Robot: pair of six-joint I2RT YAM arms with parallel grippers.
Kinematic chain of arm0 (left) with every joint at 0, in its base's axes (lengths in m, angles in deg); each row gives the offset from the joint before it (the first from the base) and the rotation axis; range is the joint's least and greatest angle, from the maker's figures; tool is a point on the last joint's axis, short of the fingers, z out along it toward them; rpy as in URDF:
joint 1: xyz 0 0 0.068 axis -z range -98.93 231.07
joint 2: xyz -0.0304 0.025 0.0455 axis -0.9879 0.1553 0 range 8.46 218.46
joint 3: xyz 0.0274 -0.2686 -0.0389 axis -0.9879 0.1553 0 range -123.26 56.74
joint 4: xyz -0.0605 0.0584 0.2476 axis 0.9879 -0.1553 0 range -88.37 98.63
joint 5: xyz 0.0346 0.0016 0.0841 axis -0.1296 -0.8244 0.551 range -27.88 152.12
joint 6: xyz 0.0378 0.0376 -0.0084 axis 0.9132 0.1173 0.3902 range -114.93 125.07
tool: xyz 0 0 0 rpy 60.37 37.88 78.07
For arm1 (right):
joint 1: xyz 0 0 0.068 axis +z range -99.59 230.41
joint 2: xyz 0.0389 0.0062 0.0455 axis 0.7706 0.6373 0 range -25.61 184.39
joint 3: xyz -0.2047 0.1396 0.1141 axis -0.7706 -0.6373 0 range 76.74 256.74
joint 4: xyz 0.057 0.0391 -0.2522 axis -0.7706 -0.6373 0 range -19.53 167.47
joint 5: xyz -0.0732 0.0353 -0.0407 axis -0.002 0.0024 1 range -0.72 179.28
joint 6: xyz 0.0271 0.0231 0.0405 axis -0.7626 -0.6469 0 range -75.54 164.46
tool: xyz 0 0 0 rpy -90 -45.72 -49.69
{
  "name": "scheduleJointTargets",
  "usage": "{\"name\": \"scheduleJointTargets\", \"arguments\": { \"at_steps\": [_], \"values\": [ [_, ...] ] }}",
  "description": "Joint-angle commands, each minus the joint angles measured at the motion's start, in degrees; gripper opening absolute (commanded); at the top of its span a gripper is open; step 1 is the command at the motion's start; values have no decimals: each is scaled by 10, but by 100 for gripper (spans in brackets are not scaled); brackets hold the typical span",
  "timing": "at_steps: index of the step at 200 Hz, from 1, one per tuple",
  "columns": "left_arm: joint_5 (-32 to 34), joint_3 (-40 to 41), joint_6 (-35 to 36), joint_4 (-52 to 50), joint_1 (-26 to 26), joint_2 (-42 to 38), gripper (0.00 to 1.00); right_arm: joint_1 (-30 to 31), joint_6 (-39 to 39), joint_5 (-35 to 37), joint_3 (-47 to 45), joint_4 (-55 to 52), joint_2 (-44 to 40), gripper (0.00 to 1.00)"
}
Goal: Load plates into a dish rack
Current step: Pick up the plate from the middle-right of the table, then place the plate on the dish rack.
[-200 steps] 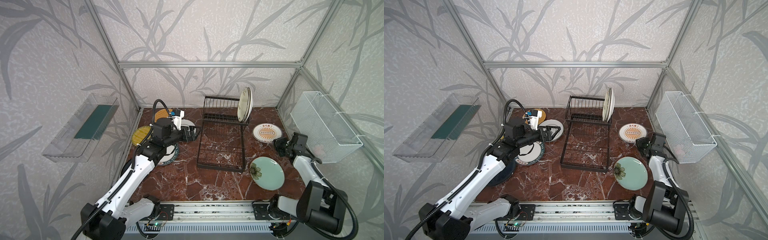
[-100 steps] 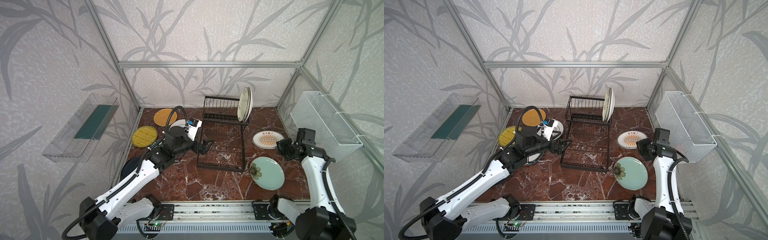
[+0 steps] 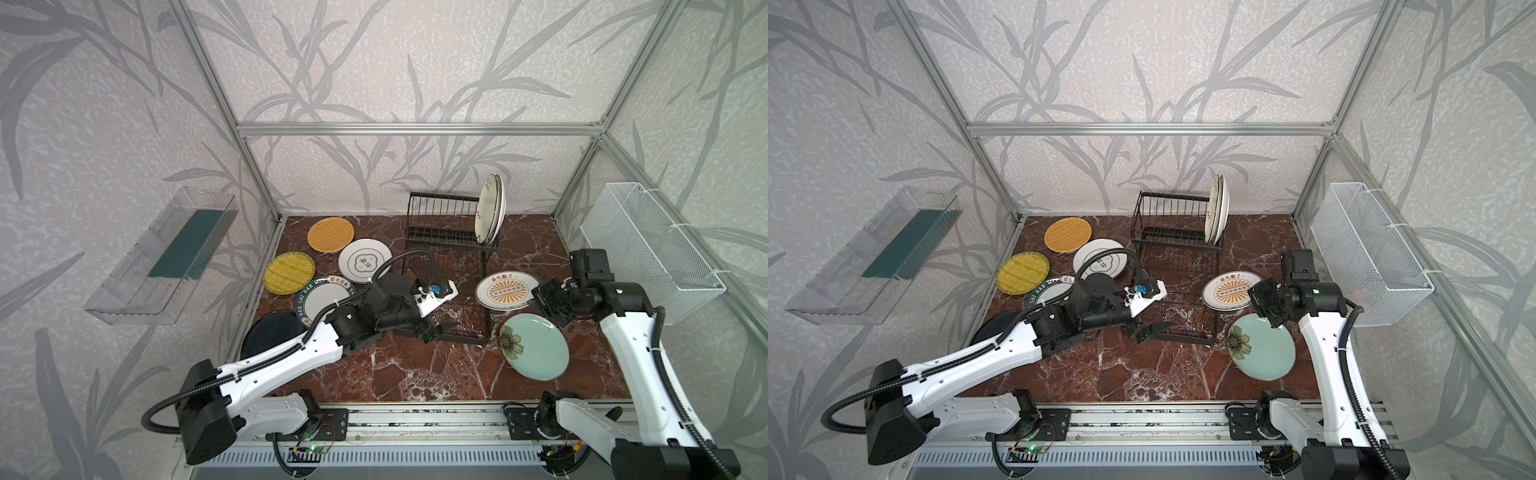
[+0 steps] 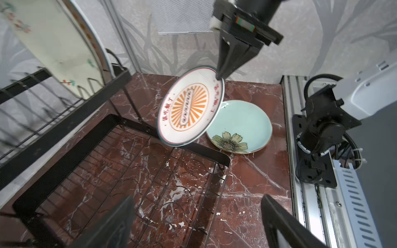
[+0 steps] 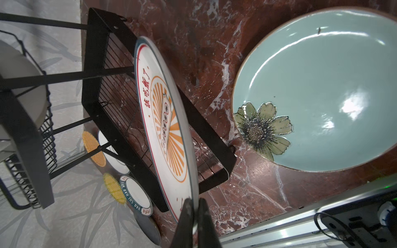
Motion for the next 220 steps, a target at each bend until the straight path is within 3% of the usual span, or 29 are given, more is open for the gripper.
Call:
{"name": "scheduleJointTargets", "arguments": {
  "at_steps": [1,35,90,160,220],
  "values": [
    [5,-40,68,20,24,36,85,26,-19,-12,27,-21,-6,0],
    [43,-77,111,36,60,94,77,69,-45,-19,29,-1,-1,0],
    [61,-112,143,36,69,158,61,107,-69,-25,35,21,8,0],
    [140,-124,173,84,81,217,53,119,-84,-38,24,42,10,0],
    [198,-133,187,126,88,257,35,120,-85,-44,18,49,11,0]
  ]
}}
